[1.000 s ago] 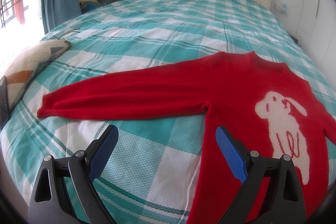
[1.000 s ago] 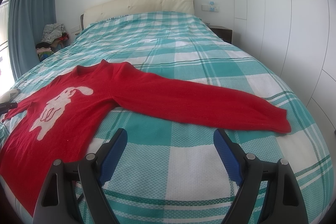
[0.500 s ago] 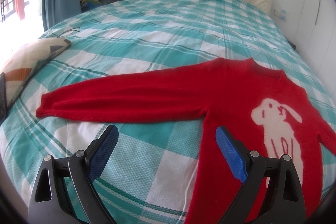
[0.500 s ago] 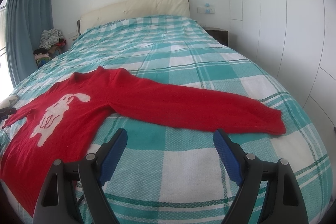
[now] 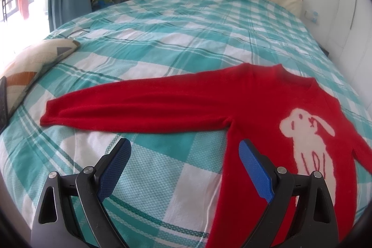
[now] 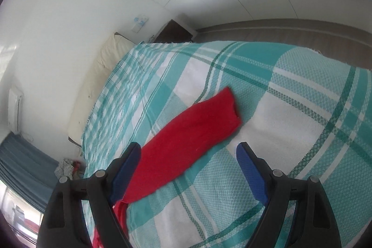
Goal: Fold small clothes
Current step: 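Roll the right gripper and grasp the sweater's sleeve cuff, then lift the sleeve with the right gripper, fold it across the body, release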
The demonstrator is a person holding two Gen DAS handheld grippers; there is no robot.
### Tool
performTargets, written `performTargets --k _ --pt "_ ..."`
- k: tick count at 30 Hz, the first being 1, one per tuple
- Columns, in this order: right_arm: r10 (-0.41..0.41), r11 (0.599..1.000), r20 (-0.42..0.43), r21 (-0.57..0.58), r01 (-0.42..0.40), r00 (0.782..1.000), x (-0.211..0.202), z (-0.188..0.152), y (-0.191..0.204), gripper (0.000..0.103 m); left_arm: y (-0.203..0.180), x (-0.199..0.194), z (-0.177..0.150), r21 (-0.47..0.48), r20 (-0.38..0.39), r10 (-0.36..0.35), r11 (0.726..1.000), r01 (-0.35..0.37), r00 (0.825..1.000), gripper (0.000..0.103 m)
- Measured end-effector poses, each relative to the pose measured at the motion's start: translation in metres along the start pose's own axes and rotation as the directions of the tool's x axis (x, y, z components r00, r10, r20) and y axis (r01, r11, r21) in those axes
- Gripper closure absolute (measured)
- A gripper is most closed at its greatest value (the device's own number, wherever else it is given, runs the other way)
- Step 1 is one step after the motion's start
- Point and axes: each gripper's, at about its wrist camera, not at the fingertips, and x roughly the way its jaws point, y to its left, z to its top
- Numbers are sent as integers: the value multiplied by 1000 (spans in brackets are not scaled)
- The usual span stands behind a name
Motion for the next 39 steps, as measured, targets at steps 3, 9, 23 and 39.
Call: performTargets --k 3,9,23,39 --pt "7 999 -14 31 -6 1000 10 5 -6 20 -2 2 -1 15 0 5 1000 -5 1000 8" --pt "-39 998 -30 51 41 999 42 21 -10 46 -8 4 -5 42 -5 16 999 -16 1000 8" --pt "-35 952 69 -301 54 997 44 16 111 99 2 -5 0 2 14 -7 1000 7 1000 8" --pt "192 543 -456 -688 -481 869 124 -267 407 99 44 -13 16 -128 57 -18 991 26 998 8"
